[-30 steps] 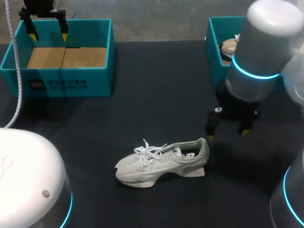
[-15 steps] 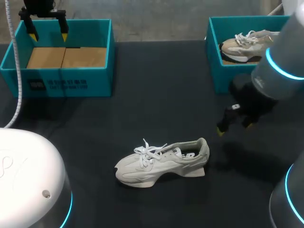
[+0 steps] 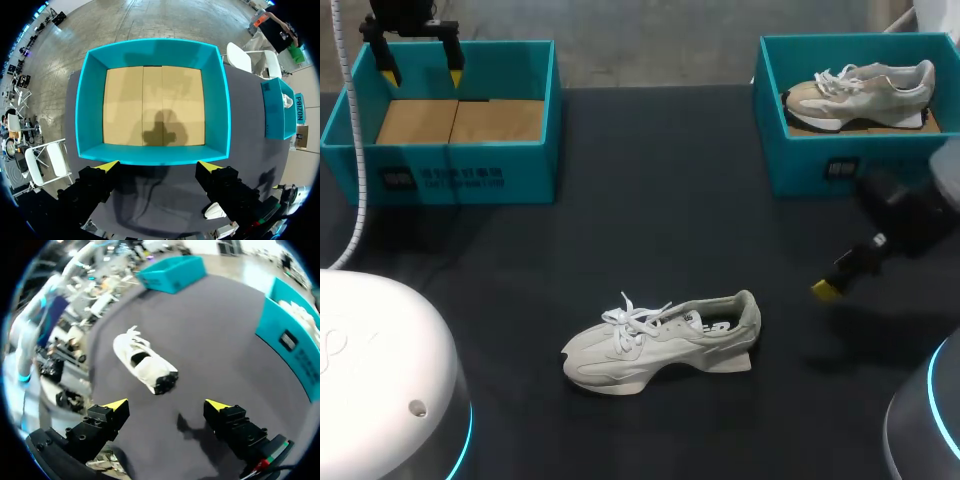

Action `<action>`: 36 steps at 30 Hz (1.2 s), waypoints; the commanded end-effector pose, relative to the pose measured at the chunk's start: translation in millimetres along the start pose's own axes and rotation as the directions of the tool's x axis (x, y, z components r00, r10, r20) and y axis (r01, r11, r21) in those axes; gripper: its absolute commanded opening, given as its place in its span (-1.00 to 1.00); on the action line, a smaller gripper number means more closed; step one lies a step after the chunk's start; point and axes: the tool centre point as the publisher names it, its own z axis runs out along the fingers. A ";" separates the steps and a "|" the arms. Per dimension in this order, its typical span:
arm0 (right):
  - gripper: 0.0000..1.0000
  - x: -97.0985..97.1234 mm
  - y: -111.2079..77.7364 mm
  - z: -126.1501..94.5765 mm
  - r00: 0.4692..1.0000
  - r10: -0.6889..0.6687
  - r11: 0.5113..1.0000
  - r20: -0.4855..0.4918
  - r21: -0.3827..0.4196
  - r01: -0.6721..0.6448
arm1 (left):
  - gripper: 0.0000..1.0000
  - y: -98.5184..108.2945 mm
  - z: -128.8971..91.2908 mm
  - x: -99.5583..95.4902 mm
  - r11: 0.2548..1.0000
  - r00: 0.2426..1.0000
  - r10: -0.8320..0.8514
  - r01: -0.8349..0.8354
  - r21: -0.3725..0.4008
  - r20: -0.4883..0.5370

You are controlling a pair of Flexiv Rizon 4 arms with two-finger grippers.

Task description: Take the shoe out of the shoebox, open the shoe tongue, remove and reinsert the insole, then place the shoe into the shoebox

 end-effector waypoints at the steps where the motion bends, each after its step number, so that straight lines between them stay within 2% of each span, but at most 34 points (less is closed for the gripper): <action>1: 1.00 -3.3 -8.0 -0.4 0.963 -0.156 0.978 -0.219 -0.171 0.120 | 1.00 0.0 0.0 0.0 1.000 1.000 0.000 0.000 0.000 0.000; 3: 1.00 -2.8 -5.1 4.8 0.956 -0.201 0.974 -0.215 -0.147 0.171 | 1.00 0.0 0.0 0.0 1.000 1.000 0.000 0.000 0.000 0.000; 9: 1.00 -15.4 -13.9 21.4 0.953 -0.282 0.929 -0.112 -0.280 0.242 | 1.00 0.0 0.0 0.0 1.000 1.000 0.000 0.000 0.000 0.000; 18: 1.00 -24.4 -20.3 32.8 0.932 -0.363 0.878 -0.019 -0.340 0.335 | 1.00 0.0 0.0 0.0 1.000 1.000 0.000 0.000 0.000 0.000; 22: 1.00 -23.4 -25.1 33.6 0.897 -0.441 0.845 -0.036 -0.354 0.402 | 1.00 0.0 0.0 0.0 1.000 1.000 0.000 0.000 0.000 0.000; 36: 1.00 -23.4 -25.1 33.6 0.897 -0.441 0.845 -0.036 -0.354 0.402 | 1.00 0.0 0.0 0.0 1.000 1.000 0.000 0.000 0.000 0.000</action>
